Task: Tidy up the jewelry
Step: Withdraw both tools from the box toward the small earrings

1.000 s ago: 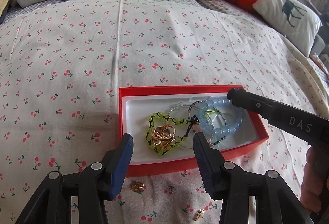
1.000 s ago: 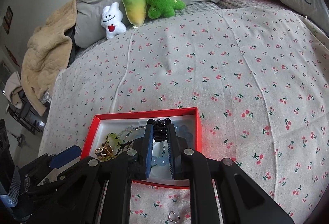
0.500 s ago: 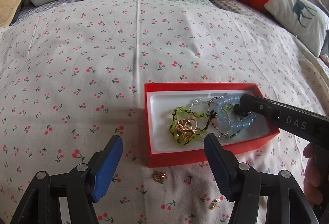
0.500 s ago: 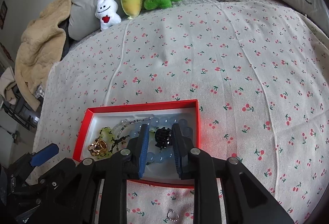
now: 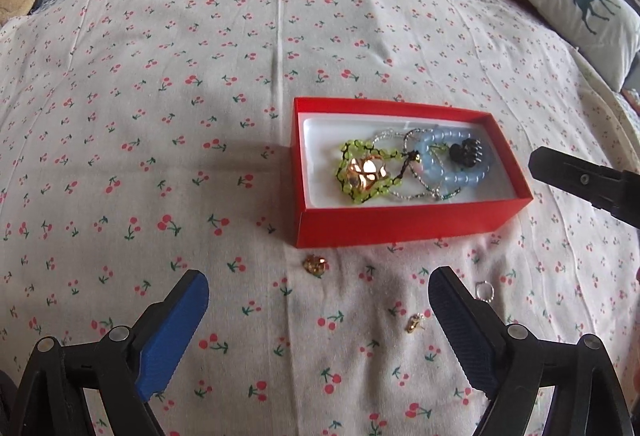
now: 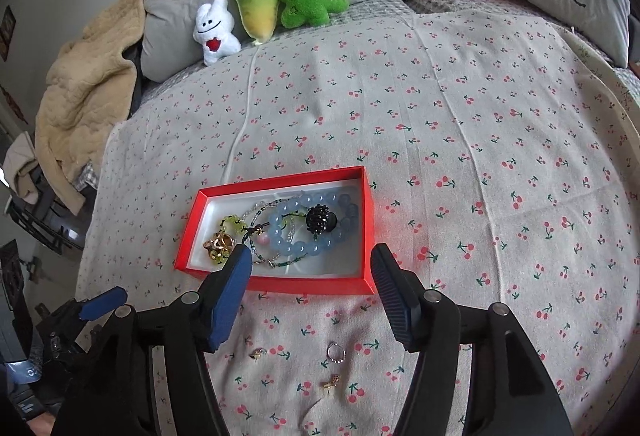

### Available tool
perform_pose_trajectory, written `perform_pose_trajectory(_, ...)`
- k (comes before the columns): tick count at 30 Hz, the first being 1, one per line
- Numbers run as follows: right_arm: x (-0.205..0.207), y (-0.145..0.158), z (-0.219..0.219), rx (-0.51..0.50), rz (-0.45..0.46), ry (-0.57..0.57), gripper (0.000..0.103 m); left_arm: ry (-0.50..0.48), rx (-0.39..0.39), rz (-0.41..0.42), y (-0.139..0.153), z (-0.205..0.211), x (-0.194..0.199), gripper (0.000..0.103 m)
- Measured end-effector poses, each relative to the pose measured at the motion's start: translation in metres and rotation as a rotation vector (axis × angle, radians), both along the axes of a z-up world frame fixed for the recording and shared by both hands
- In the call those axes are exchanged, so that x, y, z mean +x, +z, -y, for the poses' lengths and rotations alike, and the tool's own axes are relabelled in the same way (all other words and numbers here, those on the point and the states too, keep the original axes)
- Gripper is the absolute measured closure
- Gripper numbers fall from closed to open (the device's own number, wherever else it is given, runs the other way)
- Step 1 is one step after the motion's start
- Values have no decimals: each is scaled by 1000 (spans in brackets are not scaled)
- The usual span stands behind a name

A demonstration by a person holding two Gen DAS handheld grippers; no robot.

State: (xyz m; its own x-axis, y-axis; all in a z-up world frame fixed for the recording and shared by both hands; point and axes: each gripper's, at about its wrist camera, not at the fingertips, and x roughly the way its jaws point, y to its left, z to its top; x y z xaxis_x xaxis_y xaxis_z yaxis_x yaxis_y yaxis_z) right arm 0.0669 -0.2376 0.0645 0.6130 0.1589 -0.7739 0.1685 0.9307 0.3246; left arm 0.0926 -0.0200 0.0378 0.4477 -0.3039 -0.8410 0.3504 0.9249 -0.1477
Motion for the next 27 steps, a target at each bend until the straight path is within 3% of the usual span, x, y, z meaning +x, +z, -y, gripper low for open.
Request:
perform_pose_trajectory(5,-22,6,0,-24,-27,-6,35,-5,-4,-62,-5,-4,-12,9)
perform_pose_trajectory(13,-54,9,1,-57,-62,28,35,1,-13,-66,-1,-11,-25,8)
perform_pose_trajectory(21,-73,-16,-1,-89,-133,84,35,-3,-3,-40,-9,-18,-36,7)
perform_pose_trajectory(27,-86,-40,-3,-155,-186,141,35,-40,59,-39,-30,-13,-41,7)
